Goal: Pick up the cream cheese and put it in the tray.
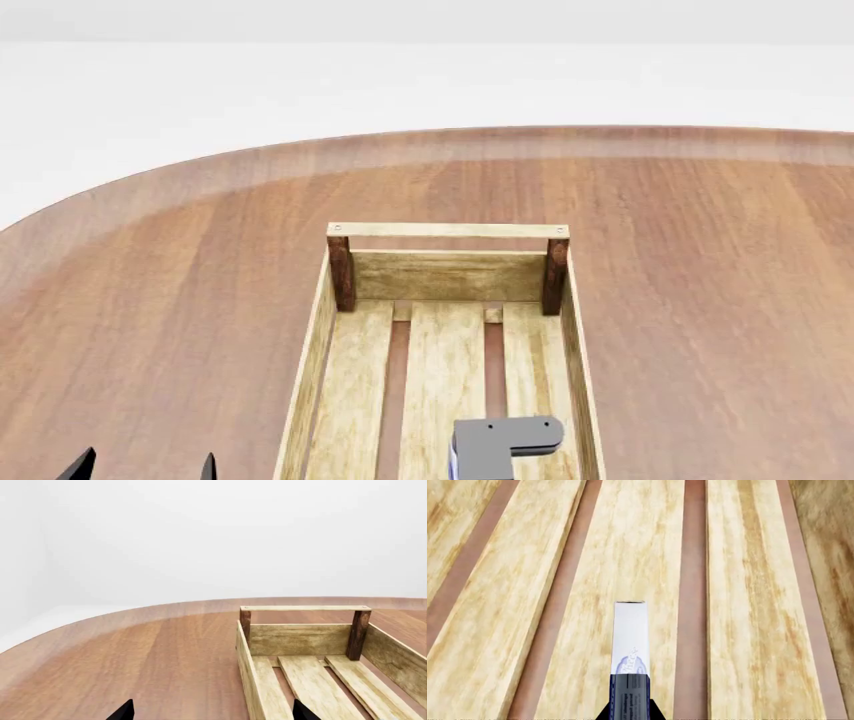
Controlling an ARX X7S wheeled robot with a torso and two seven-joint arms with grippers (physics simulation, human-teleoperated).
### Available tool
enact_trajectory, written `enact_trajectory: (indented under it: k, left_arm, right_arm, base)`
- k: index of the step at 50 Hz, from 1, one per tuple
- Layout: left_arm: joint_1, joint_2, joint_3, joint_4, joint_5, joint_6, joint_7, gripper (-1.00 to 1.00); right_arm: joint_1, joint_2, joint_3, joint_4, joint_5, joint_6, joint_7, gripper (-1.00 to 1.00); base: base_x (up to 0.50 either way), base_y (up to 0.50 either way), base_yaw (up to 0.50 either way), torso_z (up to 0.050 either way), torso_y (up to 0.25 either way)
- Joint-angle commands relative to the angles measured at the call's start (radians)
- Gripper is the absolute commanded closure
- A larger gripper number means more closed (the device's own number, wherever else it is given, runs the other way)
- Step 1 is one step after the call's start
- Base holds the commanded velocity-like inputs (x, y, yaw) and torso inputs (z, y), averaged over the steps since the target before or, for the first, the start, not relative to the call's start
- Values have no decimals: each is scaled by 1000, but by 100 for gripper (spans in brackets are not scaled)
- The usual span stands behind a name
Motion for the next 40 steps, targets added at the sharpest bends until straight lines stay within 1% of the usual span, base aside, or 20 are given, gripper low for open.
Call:
enact_trajectory:
  k: [1,18,19,31,32,40]
  left_arm:
    - [-1,0,3,-2,0,2,-2,-100]
    - [-2,-3,6,-2,-4,2,-4,-100]
    - [-1,-4,6,0,-3,1,-5,-100]
    - [-2,-6,8,1,-6,2,-6,-100]
    - [-2,-6,9,1,-6,2,-6,-100]
    - [-2,-7,10,0,-7,4,-8,-100]
  right_arm:
    - [5,-1,9,-2,-24,1,-2,100]
    - [5,-1,9,-2,-24,1,-2,100]
    - [5,-1,9,-2,-24,1,-2,-100]
    - [5,-1,9,-2,-24,1,-2,-100]
    - [-2,-1,12,-10,-40,13,-21,-100]
    - [7,-1,13,-19,-54,-8,-11,-100]
  base:
    - [0,0,0,0,0]
    - [0,0,0,0,0]
    - [0,0,0,0,0]
    - [0,0,0,0,0]
    - [0,0,0,0,0]
    - [0,0,0,0,0]
